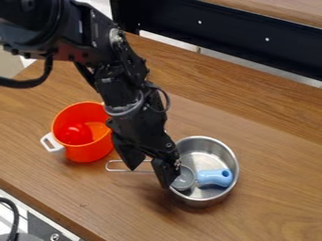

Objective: Put the blue spoon in to the table

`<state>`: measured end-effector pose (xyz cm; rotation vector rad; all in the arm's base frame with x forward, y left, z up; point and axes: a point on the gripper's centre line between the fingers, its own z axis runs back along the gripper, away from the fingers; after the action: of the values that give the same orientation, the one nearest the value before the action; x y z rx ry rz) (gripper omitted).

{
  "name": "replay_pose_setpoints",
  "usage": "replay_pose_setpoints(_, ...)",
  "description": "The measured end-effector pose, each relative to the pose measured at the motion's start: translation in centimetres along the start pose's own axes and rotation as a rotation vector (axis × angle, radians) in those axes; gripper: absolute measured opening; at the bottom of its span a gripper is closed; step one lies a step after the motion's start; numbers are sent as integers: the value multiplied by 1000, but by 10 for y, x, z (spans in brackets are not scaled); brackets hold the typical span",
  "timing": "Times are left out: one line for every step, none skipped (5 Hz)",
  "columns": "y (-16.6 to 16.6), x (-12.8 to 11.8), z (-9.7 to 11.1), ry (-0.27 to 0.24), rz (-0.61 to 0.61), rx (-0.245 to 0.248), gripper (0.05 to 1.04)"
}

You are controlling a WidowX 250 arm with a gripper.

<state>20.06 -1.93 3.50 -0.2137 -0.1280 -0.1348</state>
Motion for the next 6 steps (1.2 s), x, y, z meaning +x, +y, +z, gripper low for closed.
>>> replay_pose_setpoints(1, -2, -2, 13, 7, 0, 1001)
replay_pose_setpoints(-7, 1, -1, 60, -83, 21, 1001)
replay_pose_setpoints(-13, 8, 1, 82, -173, 38, 1001)
replay_pose_setpoints(-20, 18, -6, 80, -262, 24, 1001)
replay_pose_setpoints(-34, 28, -16, 50, -410, 11, 1001)
replay_pose_setpoints(-42, 42, -24, 10, -539, -7, 1001)
